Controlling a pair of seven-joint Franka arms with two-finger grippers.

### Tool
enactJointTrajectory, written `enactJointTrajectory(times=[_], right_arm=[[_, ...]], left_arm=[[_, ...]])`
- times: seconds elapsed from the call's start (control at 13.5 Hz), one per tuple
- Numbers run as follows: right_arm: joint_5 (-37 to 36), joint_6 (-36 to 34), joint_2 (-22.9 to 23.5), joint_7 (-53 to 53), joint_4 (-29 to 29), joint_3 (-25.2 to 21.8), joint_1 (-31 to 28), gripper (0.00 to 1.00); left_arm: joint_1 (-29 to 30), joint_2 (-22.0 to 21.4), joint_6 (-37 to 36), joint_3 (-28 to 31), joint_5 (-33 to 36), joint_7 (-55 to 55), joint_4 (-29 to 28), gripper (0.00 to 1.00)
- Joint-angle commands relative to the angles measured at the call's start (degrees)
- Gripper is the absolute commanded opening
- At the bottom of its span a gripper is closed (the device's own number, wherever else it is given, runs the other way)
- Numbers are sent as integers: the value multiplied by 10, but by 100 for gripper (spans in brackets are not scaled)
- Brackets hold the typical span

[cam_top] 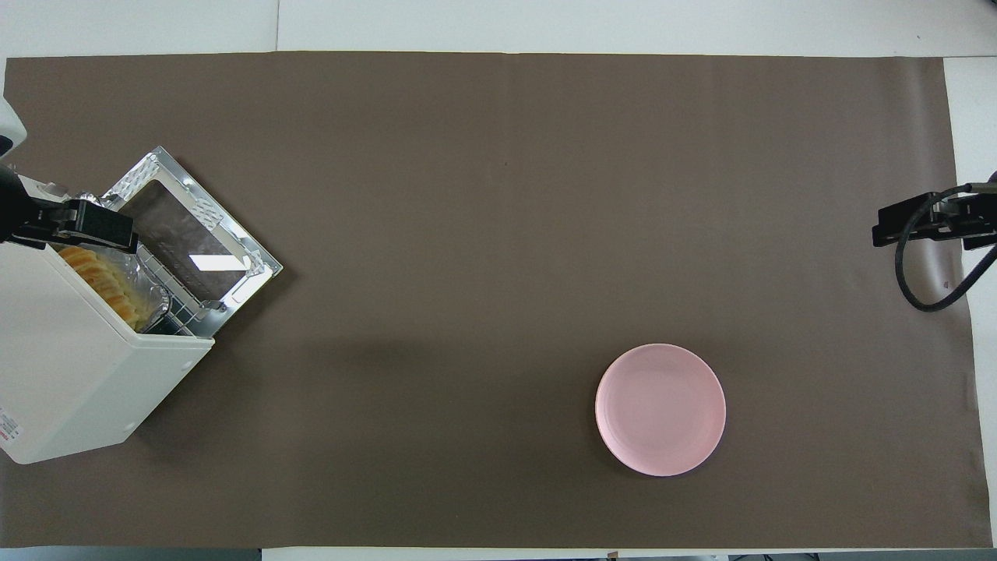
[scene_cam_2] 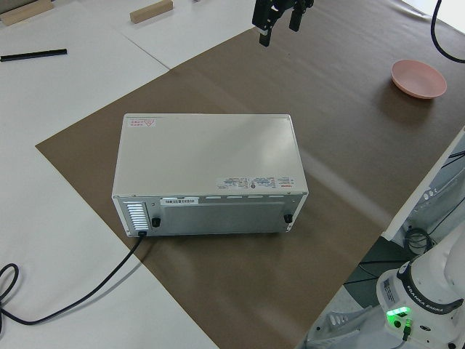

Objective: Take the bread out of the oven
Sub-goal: 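Reach the left gripper into the toaster oven toward the foil tray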

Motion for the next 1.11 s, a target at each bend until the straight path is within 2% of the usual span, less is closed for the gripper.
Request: enactJointTrajectory(times=[0.0, 0.52, 0.74, 0.97, 1.04], right_arm=[[-6, -11, -12, -16, -11, 5, -14, 100], [-6, -13, -12, -14, -11, 6, -20, 100], [-6, -20, -12, -15, -10, 6, -22, 100], [-6, -17, -12, -11, -10, 6, -21, 100], [-6, -17, -12, -11, -10, 6, -21, 100]], left_arm=[[7, -7, 13, -6, -8, 3, -12, 100], [2, -11, -16, -10, -4, -13, -12, 100], [1, 1, 2, -11, 6, -174, -11, 100], [0, 54, 32, -10, 13, -314, 1, 100], [0, 74, 34, -10, 51, -358, 4, 100]])
